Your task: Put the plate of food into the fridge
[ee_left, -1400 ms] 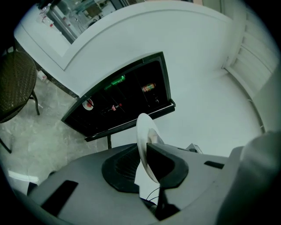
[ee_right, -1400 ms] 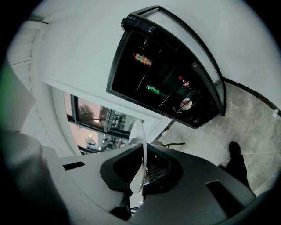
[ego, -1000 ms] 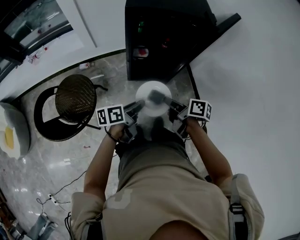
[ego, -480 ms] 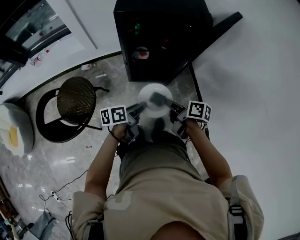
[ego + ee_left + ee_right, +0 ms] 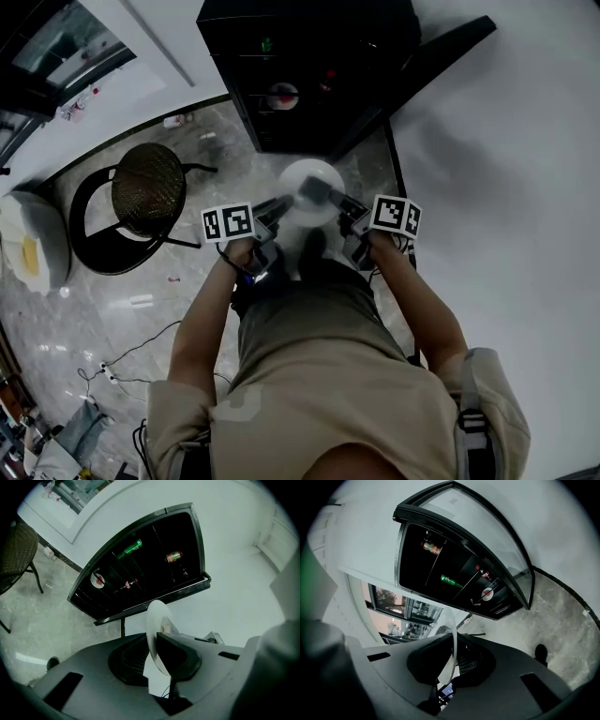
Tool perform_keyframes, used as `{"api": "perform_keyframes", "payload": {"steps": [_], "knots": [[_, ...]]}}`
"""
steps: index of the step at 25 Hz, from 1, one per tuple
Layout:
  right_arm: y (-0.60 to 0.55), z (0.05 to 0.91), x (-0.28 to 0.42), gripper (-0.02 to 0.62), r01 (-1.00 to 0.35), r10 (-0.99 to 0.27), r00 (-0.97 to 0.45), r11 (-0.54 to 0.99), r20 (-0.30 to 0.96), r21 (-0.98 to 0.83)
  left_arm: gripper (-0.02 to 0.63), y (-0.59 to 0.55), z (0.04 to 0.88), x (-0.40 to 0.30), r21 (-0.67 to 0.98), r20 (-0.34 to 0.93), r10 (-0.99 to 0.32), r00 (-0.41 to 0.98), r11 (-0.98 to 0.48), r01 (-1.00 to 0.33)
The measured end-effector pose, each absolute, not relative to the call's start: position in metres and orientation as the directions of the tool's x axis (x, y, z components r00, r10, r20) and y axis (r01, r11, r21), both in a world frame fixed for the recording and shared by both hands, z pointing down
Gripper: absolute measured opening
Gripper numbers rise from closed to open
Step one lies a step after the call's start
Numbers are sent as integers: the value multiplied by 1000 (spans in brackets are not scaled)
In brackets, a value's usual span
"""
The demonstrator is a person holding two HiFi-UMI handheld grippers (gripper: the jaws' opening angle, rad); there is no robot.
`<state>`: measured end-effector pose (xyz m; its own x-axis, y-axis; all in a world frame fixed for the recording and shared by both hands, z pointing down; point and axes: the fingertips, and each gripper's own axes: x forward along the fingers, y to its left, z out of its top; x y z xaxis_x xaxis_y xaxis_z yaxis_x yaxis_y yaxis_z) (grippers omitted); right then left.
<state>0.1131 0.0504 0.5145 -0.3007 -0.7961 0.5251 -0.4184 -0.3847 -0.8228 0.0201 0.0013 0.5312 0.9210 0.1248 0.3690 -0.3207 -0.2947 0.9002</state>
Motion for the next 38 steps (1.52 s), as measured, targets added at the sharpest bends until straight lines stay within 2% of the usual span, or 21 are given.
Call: {"api": "perform_keyframes", "payload": {"steps": [18, 38], "knots": [[52, 542, 135, 31, -449, -764, -381, -339, 520, -827, 54, 9, 557, 40, 869, 426, 66, 902, -308, -388], [14, 585, 99, 31, -476, -770, -336, -358, 543, -803, 54, -31, 602, 5, 883, 407, 103, 908, -299, -362]]}}
